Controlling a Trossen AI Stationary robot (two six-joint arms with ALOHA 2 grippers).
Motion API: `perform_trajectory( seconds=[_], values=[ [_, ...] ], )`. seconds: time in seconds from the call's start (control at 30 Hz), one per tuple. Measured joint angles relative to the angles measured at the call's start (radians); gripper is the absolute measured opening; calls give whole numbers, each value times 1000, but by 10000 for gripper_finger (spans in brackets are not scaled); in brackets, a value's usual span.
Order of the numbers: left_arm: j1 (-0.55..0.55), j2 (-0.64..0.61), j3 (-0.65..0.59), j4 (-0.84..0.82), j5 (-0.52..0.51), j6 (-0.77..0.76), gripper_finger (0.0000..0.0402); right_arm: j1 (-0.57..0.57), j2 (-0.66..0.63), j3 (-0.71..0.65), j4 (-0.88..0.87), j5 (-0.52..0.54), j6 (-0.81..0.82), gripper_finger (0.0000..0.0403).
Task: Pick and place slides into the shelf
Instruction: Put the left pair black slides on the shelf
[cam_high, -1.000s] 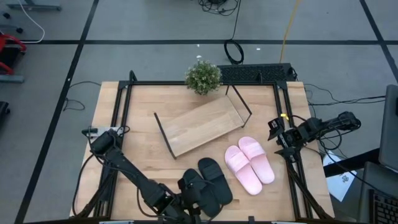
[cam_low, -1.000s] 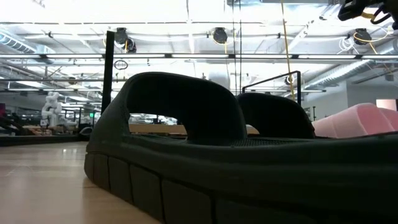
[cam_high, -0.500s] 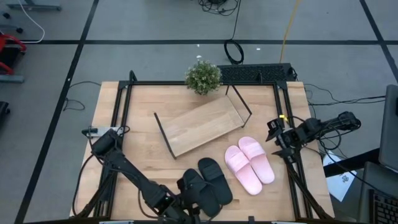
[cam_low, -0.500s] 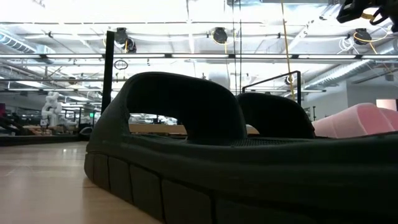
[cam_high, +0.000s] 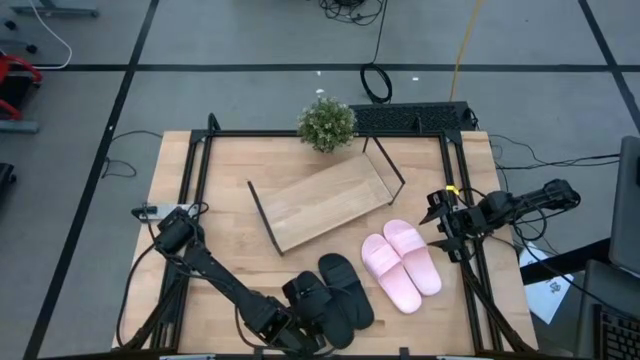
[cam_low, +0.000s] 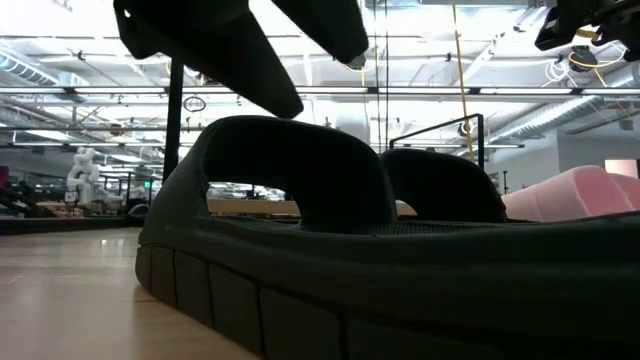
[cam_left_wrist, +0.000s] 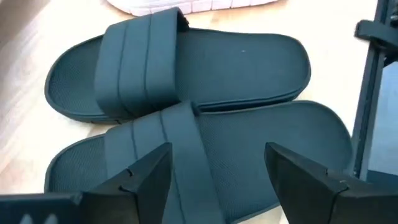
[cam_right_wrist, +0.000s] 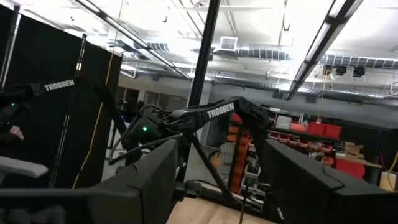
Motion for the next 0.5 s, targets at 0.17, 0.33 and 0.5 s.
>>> perform_trajectory(
  seconds=[0.17, 0.33, 0.5],
  values=[
    [0, 0, 2, -63, 3, -53, 253, 0, 0, 0, -2, 0, -1, 226],
    [1, 0, 2, -46, 19, -59, 253, 0, 0, 0, -2, 0, -2, 226],
    [1, 0, 2, 34, 27, -20, 253, 0, 0, 0, -7, 1, -5, 226]
  ],
)
